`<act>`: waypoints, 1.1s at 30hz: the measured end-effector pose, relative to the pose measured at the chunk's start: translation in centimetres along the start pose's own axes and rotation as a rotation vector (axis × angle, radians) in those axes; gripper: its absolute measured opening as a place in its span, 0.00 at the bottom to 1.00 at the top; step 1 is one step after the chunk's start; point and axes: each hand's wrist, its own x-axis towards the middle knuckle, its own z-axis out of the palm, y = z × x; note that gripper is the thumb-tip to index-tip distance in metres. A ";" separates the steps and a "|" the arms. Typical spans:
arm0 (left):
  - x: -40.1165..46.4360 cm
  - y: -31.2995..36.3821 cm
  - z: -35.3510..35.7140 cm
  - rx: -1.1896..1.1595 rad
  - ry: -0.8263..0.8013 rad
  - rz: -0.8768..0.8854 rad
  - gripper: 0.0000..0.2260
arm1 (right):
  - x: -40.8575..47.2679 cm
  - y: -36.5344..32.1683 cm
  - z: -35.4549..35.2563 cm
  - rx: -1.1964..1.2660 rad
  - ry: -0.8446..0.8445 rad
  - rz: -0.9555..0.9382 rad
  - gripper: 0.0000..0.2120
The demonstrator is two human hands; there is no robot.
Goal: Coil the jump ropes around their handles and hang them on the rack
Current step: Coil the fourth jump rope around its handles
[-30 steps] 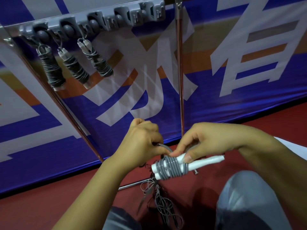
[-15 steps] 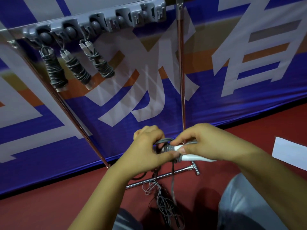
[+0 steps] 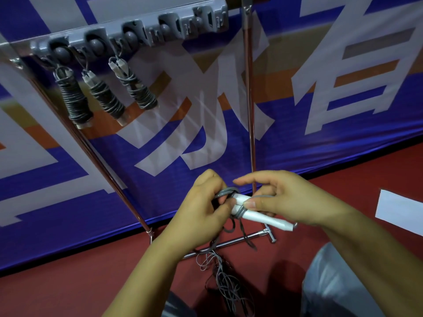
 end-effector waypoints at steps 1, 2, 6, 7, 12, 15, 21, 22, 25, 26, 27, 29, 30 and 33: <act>-0.1 0.0 0.0 -0.028 0.003 0.012 0.13 | 0.0 0.1 0.1 0.038 -0.010 -0.004 0.15; -0.1 0.0 0.0 -0.034 0.018 0.031 0.14 | 0.0 0.1 0.2 0.069 -0.015 -0.012 0.15; -0.1 -0.7 0.1 0.049 0.099 0.121 0.16 | 0.2 0.1 0.1 0.108 0.026 -0.033 0.13; 0.0 -0.9 0.0 0.086 0.111 0.140 0.13 | 0.1 0.1 0.1 0.102 0.037 -0.043 0.13; -0.5 -1.1 -0.2 0.323 0.163 0.213 0.08 | -0.2 0.3 0.4 0.050 0.142 -0.083 0.15; -0.9 -0.9 -0.1 0.389 0.214 0.206 0.11 | 0.2 1.0 0.2 0.006 0.218 -0.082 0.15; -0.6 -2.7 0.5 0.664 0.177 0.107 0.11 | 1.5 2.7 -1.2 -0.001 0.409 -0.078 0.13; -0.6 -3.4 0.8 0.658 0.162 0.076 0.12 | 1.7 2.7 -1.6 0.004 0.440 -0.081 0.13; -0.2 -4.6 1.5 0.486 0.145 0.007 0.08 | 2.3 2.5 -2.6 0.019 0.503 -0.108 0.12; 0.0 -4.8 1.7 0.405 0.124 -0.053 0.08 | 2.5 2.4 -2.8 0.017 0.521 -0.118 0.12; 0.3 -5.1 2.0 0.317 0.089 -0.142 0.10 | 2.8 2.2 -2.9 0.018 0.541 -0.128 0.13; 0.8 -6.0 2.7 0.175 0.049 -0.329 0.20 | 3.4 1.9 -3.2 0.036 0.577 -0.147 0.12; 0.9 -6.6 3.0 0.110 0.047 -0.418 0.25 | 3.6 1.6 -3.4 0.055 0.589 -0.161 0.12; 1.0 -9.0 4.3 0.007 0.032 -0.631 0.28 | 4.2 0.6 -3.9 0.110 0.625 -0.196 0.11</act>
